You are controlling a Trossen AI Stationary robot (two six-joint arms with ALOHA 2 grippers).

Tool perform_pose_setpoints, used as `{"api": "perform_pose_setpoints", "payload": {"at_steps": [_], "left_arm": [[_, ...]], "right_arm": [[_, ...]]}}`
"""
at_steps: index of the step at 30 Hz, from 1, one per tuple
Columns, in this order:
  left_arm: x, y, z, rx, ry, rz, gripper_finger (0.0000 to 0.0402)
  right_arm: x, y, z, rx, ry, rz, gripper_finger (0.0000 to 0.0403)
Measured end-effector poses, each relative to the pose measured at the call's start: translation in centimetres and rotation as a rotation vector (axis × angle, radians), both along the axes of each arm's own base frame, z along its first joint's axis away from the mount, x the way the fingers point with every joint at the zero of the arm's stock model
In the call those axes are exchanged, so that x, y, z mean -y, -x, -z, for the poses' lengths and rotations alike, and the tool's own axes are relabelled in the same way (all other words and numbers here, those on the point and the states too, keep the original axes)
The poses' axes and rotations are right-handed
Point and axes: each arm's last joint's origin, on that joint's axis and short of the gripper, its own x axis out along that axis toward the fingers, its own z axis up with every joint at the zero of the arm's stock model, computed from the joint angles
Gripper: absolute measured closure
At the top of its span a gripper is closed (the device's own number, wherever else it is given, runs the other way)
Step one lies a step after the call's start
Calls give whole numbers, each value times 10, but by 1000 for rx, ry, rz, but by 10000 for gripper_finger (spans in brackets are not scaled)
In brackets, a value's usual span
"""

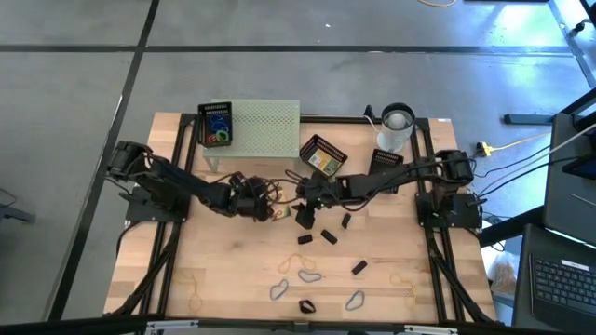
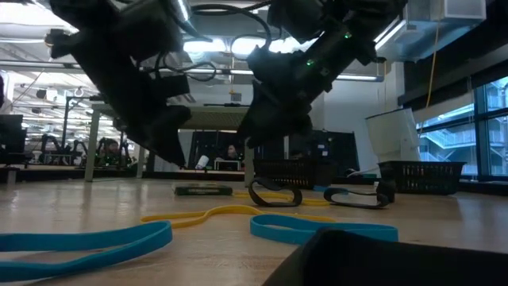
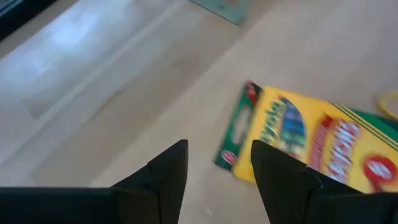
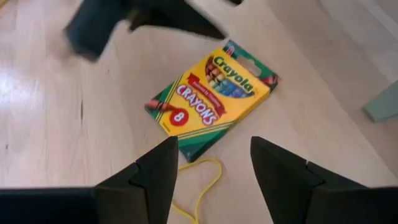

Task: Pick & Place Office Desk Supplies
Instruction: Put the yellow crayon box into the left black bin

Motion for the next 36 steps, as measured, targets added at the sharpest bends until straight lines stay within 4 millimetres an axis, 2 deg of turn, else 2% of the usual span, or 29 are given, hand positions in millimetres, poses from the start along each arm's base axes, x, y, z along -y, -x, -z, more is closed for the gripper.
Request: {"api": "perform_pose_setpoints", "payload": {"at_steps": [4,11,22,36], "left_arm": [[-11,0,2,4,21,-27,230],[-21,8,19,78,105,-28,232],[-23,18,31,122,143,-47,233],[-20,15,32,135,212,21,240]], "right_arm": [[-5,0,0,-1,1,-14,200],[-5,1,0,-6,16,-30,200],[-5,1,0,-6,21,-34,200],[-5,1,0,-8,32,-45,200]]}}
